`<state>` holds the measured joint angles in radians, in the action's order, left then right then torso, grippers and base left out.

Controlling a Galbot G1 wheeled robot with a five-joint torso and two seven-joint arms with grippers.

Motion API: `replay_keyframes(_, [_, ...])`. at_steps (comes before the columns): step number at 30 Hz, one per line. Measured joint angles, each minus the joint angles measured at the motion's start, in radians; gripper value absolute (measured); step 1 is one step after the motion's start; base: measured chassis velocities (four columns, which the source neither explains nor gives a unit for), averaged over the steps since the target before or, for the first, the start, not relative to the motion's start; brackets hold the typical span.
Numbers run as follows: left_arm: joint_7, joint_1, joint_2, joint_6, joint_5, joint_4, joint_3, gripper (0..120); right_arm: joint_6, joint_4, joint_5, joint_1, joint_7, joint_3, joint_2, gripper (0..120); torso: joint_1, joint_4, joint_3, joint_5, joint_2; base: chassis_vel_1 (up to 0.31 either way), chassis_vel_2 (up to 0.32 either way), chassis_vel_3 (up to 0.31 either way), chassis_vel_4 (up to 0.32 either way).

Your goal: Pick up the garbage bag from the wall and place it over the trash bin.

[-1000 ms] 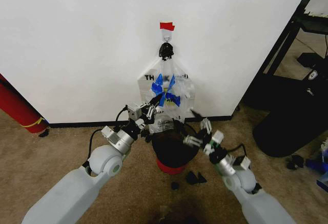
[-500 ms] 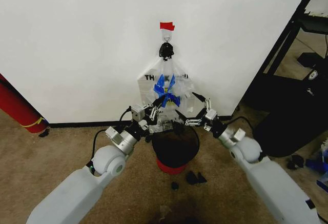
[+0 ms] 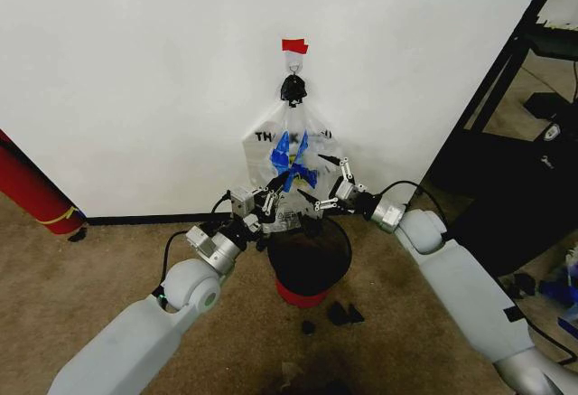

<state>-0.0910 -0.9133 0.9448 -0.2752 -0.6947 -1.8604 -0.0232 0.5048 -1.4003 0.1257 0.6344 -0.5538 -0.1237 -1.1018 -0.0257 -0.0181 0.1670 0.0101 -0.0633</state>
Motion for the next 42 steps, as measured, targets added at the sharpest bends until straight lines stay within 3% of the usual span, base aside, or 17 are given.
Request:
replay_keyframes(6, [0.000, -0.001, 0.001, -0.004, 0.001, 0.005, 0.000, 0, 0.021, 0.022, 0.103, -0.022, 0.024, -0.017, -0.020, 79, 0.000, 0.0000, 0.000, 0.0000, 0.000, 0.000, 0.000, 0.000, 0.000])
replay_keyframes(19, [-0.001, -0.001, 0.003, -0.009, 0.003, 0.015, -0.002, 0, -0.075, -0.004, 0.150, 0.021, 0.154, -0.041, 0.014, 26, 0.000, -0.0001, 0.000, 0.0000, 0.000, 0.000, 0.000, 0.000, 0.000])
replay_keyframes(24, [-0.001, -0.002, 0.002, -0.009, 0.007, 0.015, -0.003, 0, -0.082, -0.007, 0.129, 0.040, 0.165, -0.049, 0.031, 14, 0.000, -0.0002, 0.000, 0.0000, 0.000, 0.000, 0.000, 0.000, 0.000])
replay_keyframes(26, [-0.001, -0.005, 0.002, -0.009, 0.011, 0.015, -0.004, 0, -0.084, -0.009, 0.107, 0.048, 0.175, -0.050, 0.033, 2, 0.000, -0.0002, 0.000, 0.0000, 0.000, 0.000, 0.000, 0.000, 0.000])
replay_keyframes(35, [0.000, -0.027, 0.000, -0.011, 0.019, 0.004, 0.010, 0, -0.086, -0.031, -0.012, 0.073, 0.238, -0.038, 0.034, 0, 0.000, 0.0000, 0.000, 0.0000, 0.000, 0.000, 0.000, 0.000, 0.000])
replay_keyframes(42, [0.005, -0.136, 0.001, -0.029, 0.043, -0.053, 0.101, 0, -0.097, -0.166, -0.328, 0.238, 0.281, -0.035, 0.045, 0, 0.000, -0.0001, 0.000, 0.0000, 0.000, 0.000, 0.000, 0.000, 0.000])
